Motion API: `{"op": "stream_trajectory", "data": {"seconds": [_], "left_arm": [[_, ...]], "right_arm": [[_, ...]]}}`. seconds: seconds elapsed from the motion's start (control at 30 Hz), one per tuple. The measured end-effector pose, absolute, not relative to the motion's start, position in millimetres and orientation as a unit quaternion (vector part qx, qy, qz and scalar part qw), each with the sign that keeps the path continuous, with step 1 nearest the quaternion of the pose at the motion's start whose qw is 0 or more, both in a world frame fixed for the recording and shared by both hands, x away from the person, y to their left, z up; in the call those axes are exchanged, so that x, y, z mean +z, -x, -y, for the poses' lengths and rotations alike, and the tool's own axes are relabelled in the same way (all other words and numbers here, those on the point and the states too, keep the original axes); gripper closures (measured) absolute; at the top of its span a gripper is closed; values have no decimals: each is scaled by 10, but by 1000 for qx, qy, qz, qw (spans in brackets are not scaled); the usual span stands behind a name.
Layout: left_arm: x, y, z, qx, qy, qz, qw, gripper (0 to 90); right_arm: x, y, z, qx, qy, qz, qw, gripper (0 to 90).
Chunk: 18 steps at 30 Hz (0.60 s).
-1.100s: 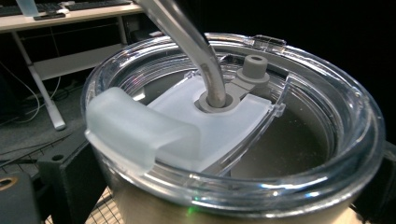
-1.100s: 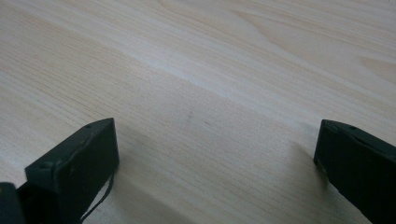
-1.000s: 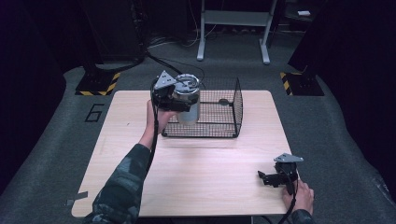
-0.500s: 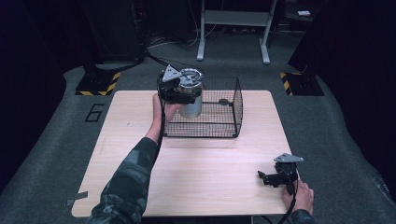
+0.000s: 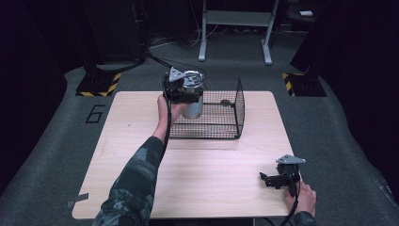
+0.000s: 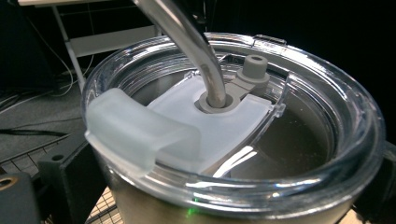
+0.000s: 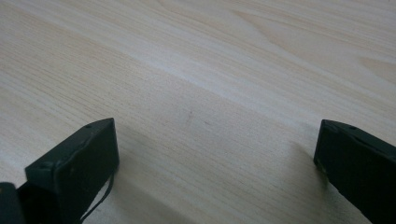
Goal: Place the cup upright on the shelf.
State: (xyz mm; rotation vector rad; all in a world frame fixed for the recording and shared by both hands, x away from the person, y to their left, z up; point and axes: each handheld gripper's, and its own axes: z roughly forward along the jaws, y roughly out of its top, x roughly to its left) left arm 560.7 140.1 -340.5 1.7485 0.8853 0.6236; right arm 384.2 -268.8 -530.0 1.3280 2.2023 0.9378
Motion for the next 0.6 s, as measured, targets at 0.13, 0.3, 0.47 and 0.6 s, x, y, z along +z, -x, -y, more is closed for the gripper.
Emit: {"op": "stream_trajectory", "data": {"seconds": [0.13,0.3,0.47,0.6], "left_arm": [[-3457,-5646,-1363,263,-729,-373,510,38],[-3508,-5675,-1325,265,-730,-377,505,38],[-3573,-5713,-1291,260,-730,-383,502,38],[-3637,-5748,-1260,258,-731,-389,498,38]], "right_arm": [[-5300,-3844,2689,336,-475,-788,201,0],[-5303,-3844,2687,337,-475,-787,203,0],[-5304,-3846,2688,337,-474,-787,204,0],[-5304,-3846,2688,337,-474,-787,204,0]]}}
